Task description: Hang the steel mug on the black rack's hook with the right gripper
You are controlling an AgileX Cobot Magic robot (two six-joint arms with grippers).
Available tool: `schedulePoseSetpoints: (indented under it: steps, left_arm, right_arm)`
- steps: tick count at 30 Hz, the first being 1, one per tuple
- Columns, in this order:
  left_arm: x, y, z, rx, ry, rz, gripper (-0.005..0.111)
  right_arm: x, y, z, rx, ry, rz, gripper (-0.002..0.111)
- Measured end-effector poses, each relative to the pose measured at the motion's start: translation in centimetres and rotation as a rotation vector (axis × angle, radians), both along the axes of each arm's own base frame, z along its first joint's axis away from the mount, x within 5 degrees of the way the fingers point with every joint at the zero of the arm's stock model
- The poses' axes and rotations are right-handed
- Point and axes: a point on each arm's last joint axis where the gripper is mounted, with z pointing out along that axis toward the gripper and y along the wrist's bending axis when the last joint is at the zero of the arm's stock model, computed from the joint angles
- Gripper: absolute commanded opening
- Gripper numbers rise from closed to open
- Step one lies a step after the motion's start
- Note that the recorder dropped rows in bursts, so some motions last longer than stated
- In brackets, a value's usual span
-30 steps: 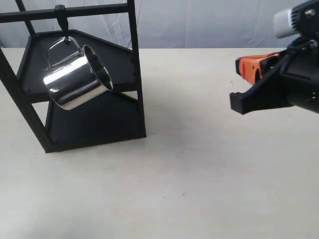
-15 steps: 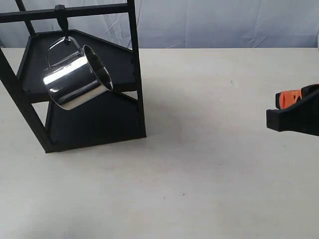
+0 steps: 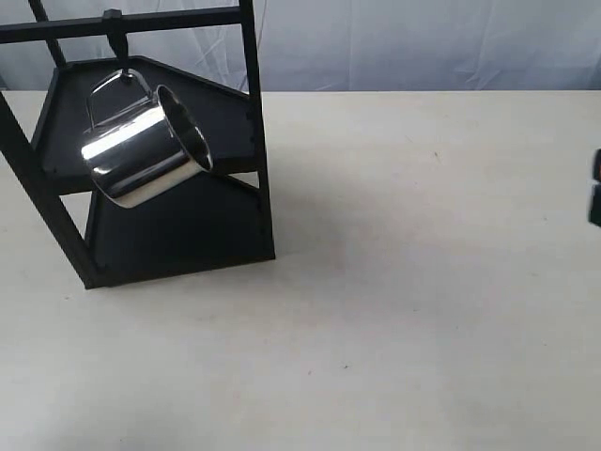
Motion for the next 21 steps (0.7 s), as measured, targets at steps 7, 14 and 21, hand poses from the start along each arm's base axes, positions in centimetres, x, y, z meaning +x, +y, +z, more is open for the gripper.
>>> schedulePoseSetpoints:
  steps: [7,14,21]
  left_arm:
    - [0.0,0.0,0.0,0.000,0.000,0.000,0.000]
    - [0.0,0.0,0.0,0.000,0.000,0.000,0.000]
    - [0.0,0.0,0.0,0.000,0.000,0.000,0.000]
  right_arm:
    - [-5.0,-2.9,-2.7,0.012,-0.153,-0.173,0.000]
    - [-5.6,-2.9,-6.0,-0.047,-0.195,-0.142,0.000]
    - [-5.5,-2.0,-11.0,-0.074,-0.159,-0.029,0.000]
